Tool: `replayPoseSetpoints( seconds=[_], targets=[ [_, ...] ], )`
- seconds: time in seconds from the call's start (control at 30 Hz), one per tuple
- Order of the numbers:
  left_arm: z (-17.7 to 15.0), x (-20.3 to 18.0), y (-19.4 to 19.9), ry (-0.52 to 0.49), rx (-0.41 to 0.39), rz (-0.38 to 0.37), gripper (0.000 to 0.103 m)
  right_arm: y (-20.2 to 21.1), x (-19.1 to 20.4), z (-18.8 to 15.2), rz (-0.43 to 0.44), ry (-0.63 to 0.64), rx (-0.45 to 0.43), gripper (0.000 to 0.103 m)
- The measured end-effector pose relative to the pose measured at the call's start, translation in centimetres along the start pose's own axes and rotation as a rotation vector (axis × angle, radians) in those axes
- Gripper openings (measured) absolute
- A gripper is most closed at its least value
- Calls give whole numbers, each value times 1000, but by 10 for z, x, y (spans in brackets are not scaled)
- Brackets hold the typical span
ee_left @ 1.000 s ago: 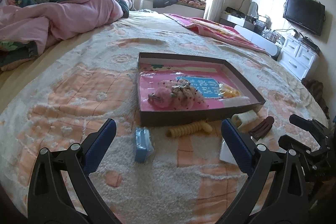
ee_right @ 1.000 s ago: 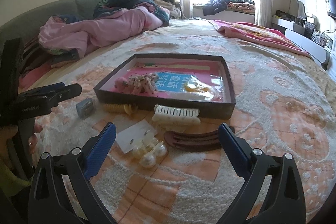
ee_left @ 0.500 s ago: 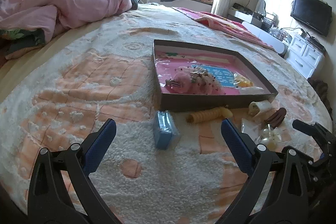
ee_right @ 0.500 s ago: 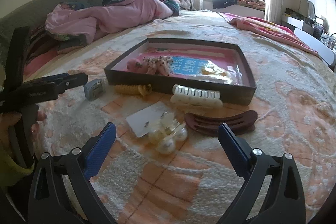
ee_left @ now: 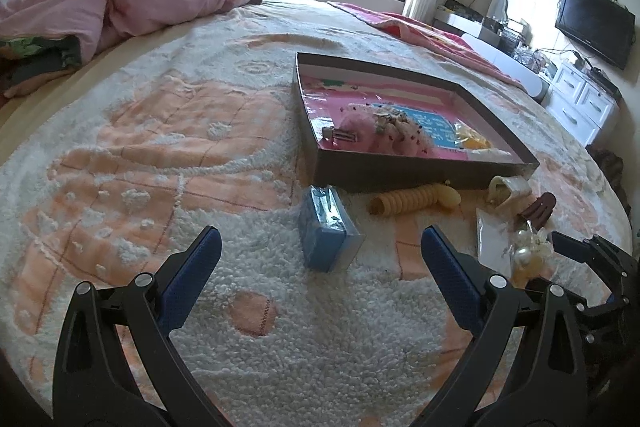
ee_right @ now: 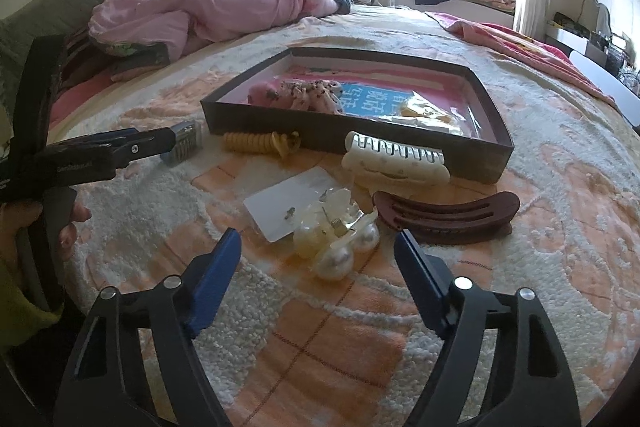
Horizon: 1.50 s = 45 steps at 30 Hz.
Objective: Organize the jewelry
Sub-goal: 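Grasp the small blue box with the left tool while the right tool closes on the pearl earrings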
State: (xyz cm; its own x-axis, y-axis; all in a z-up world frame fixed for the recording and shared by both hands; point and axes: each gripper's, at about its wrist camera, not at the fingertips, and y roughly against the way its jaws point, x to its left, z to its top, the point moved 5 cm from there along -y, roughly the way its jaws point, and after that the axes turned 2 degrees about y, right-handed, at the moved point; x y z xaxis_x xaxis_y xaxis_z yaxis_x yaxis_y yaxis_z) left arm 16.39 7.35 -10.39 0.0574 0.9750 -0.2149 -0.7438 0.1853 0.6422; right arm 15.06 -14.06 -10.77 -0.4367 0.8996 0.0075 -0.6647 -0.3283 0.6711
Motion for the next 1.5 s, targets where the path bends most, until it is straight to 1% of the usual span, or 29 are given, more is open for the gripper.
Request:
replayPoseSetpoints(
  seconds=[0.13, 0.23, 0.3, 0.43, 0.6, 0.67, 0.73, 0.93, 1.0, 1.03, 1.13, 1.2, 1.27, 1.3, 1.5],
  targets=[
    [-1, -2, -5, -3, 6, -12, 91, -4, -6, 0, -10, -17, 4, 72],
    [-1, -3, -9, -3, 13, -20, 87, -8, -9, 0, -14, -24, 6, 67],
    [-2, -5, -11, -7, 14, -24, 84, -11, -10, 0, -14, -30, 11, 65],
    [-1, -7, -15, -11, 18, -32, 81, -16, -11, -1, -11, -30, 16, 61],
    [1, -10, -22, -4, 27, -43, 73, -19, -9, -1, 4, -26, 19, 50],
    [2, -10, -25, 0, 27, -46, 72, -19, -9, -1, 1, -21, 18, 47],
    [3, -10, -27, 10, 30, -51, 72, -19, -9, -2, 3, -21, 18, 46],
    [1, -9, -30, 24, 41, -50, 62, -18, -9, -2, 5, -16, 11, 46],
    [1, -9, -30, 25, 43, -49, 55, -18, -9, -2, 6, -19, 9, 46],
    [1, -9, -31, 25, 45, -49, 54, -17, -9, -2, 7, -21, 9, 46],
    [0, -8, -31, 28, 50, -46, 44, -16, -9, -2, 8, -23, 8, 46],
    [0, -5, -31, 35, 52, -41, 30, -16, -9, -2, 9, -24, 8, 46],
    [0, -4, -31, 37, 53, -36, 21, -15, -9, -2, 10, -29, 8, 46],
    [0, -3, -30, 36, 54, -37, 20, -14, -10, -2, 11, -32, 8, 46],
    [2, -9, -20, 10, 31, -53, 20, -5, -9, 0, 13, -34, -5, 46]
  ],
)
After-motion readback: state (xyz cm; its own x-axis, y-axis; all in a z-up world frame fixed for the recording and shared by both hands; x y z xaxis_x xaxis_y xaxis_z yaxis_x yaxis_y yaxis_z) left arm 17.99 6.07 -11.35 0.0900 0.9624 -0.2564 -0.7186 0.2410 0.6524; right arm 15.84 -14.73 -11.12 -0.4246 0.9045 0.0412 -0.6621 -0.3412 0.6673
